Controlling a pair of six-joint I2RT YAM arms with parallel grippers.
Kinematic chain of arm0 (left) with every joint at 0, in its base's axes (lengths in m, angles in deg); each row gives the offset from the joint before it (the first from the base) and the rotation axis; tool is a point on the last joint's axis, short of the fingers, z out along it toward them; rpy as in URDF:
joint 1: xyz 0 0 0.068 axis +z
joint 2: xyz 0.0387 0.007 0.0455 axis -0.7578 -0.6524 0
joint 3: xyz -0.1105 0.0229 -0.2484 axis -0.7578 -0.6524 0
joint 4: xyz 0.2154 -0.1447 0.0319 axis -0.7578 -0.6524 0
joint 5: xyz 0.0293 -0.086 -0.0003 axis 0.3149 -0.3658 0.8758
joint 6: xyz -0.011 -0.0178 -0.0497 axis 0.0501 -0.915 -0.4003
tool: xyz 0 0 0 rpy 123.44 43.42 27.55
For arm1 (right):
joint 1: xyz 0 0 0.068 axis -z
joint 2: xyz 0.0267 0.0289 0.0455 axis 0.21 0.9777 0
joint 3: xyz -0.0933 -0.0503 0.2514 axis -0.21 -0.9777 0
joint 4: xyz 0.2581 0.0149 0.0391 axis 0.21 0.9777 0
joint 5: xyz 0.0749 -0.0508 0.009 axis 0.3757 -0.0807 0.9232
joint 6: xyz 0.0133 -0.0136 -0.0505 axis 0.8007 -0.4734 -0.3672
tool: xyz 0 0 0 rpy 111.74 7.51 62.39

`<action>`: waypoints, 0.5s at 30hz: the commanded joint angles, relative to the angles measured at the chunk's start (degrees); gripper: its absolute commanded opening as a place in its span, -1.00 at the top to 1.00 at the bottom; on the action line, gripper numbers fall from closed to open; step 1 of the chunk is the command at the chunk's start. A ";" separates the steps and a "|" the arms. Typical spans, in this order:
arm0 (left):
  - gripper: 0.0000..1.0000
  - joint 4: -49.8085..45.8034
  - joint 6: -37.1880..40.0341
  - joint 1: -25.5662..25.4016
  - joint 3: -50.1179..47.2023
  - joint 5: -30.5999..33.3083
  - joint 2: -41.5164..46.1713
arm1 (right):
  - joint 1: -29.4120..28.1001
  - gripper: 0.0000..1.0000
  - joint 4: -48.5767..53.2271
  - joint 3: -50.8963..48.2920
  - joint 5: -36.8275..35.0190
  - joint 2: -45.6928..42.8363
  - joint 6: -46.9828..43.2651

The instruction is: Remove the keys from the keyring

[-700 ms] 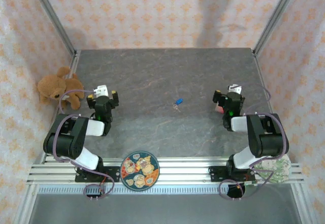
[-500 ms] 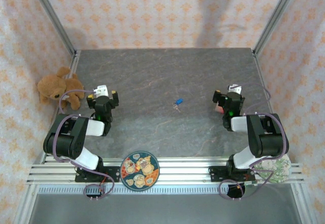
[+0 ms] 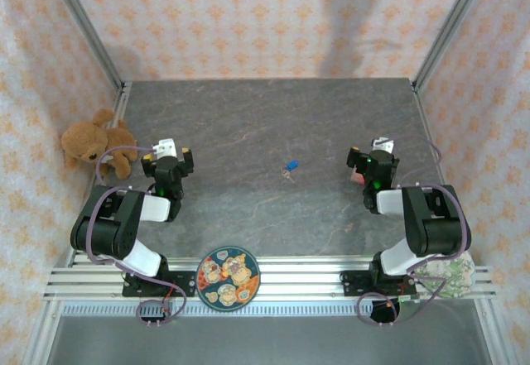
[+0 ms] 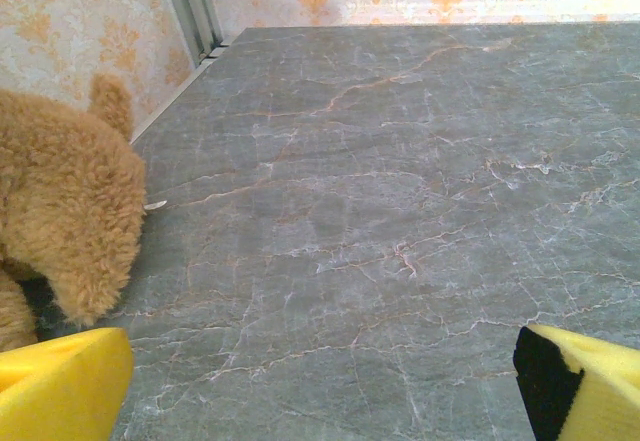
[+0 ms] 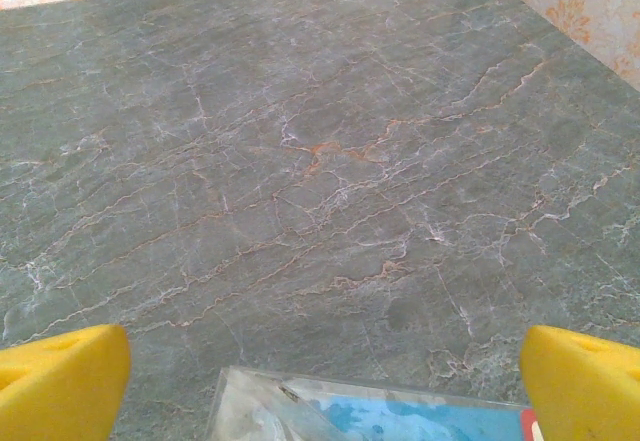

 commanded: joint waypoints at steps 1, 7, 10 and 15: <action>-1.00 1.85 -0.35 0.31 0.71 1.48 -0.11 | 0.35 -0.98 -0.03 0.82 0.04 -0.45 0.58; -1.00 1.46 -0.75 0.57 0.91 1.30 -0.08 | 0.33 -0.98 -0.08 0.91 0.02 -0.49 0.57; -1.00 0.55 -1.27 1.11 1.17 0.58 0.12 | 0.35 -0.98 -0.28 0.66 0.00 -0.64 0.57; -1.00 -8.82 -1.01 1.07 3.87 0.88 5.84 | 0.35 -0.98 12.44 5.07 -3.06 -7.28 1.74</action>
